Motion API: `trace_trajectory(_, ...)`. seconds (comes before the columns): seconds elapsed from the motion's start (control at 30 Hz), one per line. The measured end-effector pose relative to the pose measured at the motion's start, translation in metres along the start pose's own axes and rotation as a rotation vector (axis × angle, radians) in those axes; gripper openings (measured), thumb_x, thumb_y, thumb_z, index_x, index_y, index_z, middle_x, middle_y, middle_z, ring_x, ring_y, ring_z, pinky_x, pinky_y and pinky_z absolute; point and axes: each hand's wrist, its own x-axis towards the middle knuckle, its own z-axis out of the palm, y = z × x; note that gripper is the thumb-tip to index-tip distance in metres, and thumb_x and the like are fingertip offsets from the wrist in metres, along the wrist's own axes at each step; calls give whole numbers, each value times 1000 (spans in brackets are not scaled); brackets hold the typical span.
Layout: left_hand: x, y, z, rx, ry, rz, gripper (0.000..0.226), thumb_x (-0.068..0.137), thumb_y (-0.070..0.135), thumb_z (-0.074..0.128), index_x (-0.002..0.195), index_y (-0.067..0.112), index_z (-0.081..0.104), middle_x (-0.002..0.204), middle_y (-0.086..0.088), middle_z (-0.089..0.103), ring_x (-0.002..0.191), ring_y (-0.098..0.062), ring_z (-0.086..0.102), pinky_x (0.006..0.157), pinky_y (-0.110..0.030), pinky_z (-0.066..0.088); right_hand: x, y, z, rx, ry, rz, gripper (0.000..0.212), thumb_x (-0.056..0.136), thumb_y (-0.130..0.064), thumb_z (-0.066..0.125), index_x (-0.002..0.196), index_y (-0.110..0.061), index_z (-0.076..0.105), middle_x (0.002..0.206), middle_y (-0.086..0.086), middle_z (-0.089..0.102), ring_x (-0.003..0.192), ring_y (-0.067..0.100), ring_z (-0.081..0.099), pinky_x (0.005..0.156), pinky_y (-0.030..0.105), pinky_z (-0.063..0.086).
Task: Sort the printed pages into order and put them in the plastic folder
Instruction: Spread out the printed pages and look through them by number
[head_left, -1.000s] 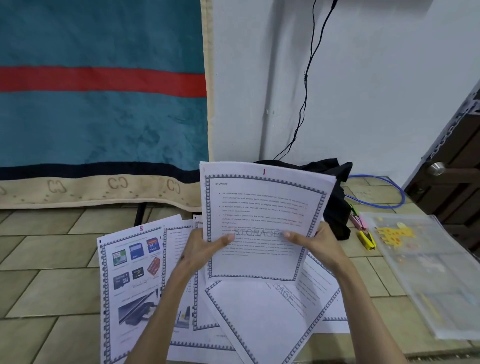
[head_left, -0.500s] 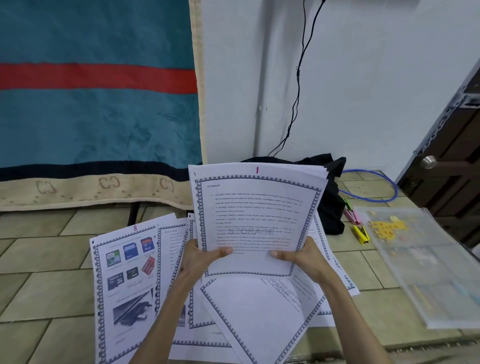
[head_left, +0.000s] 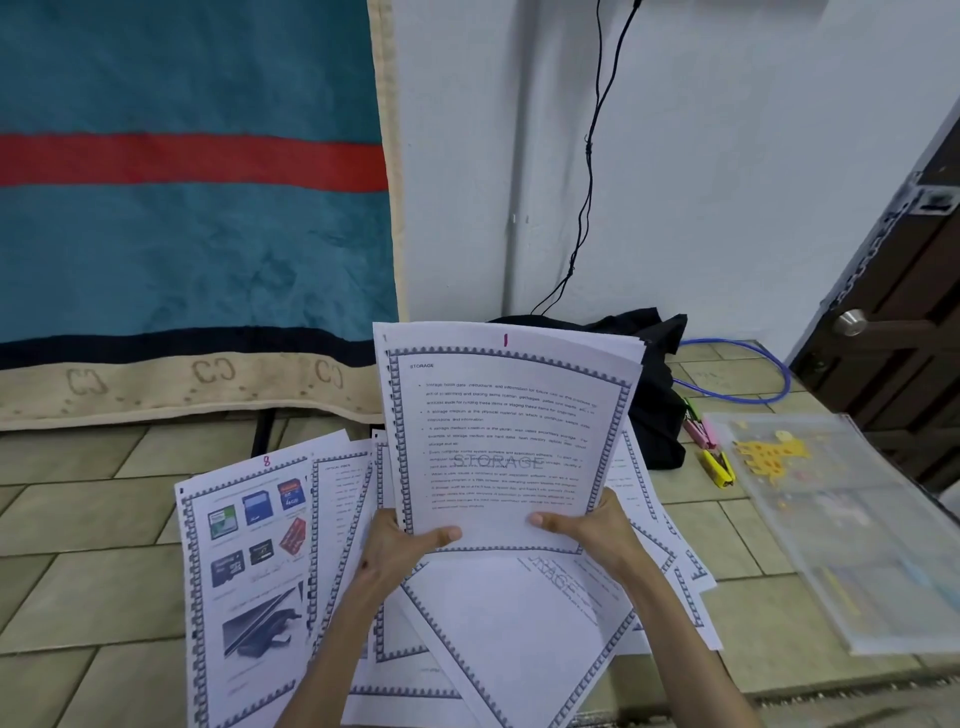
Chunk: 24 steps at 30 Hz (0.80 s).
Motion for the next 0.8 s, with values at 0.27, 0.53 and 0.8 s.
trace_trajectory(0.27, -11, 10, 9, 51, -37, -59, 55, 65, 14, 85, 106, 10, 48, 97, 2, 54, 105, -20, 54, 88, -26, 41, 4, 7, -12, -2, 41, 7, 48, 60, -11, 88, 102, -18, 68, 97, -5, 75, 92, 10, 71, 78, 25, 57)
trace_trajectory(0.53, -12, 8, 6, 103, -112, -110, 72, 67, 16, 84, 123, 6, 41, 109, -1, 53, 115, -23, 51, 93, -28, 40, 0, 8, -13, -3, -2, 6, 34, 72, -9, 78, 97, -27, 65, 90, -17, 72, 85, -3, 68, 69, 13, 53)
trace_trajectory(0.8, 14, 80, 0, -251, -340, 69, 71, 49, 51, 86, 110, 22, 63, 106, 6, 72, 103, -14, 67, 86, -31, 55, -11, 1, -33, -34, -5, 54, 38, 65, -22, 82, 101, -20, 68, 97, -5, 75, 96, 17, 70, 86, 34, 55)
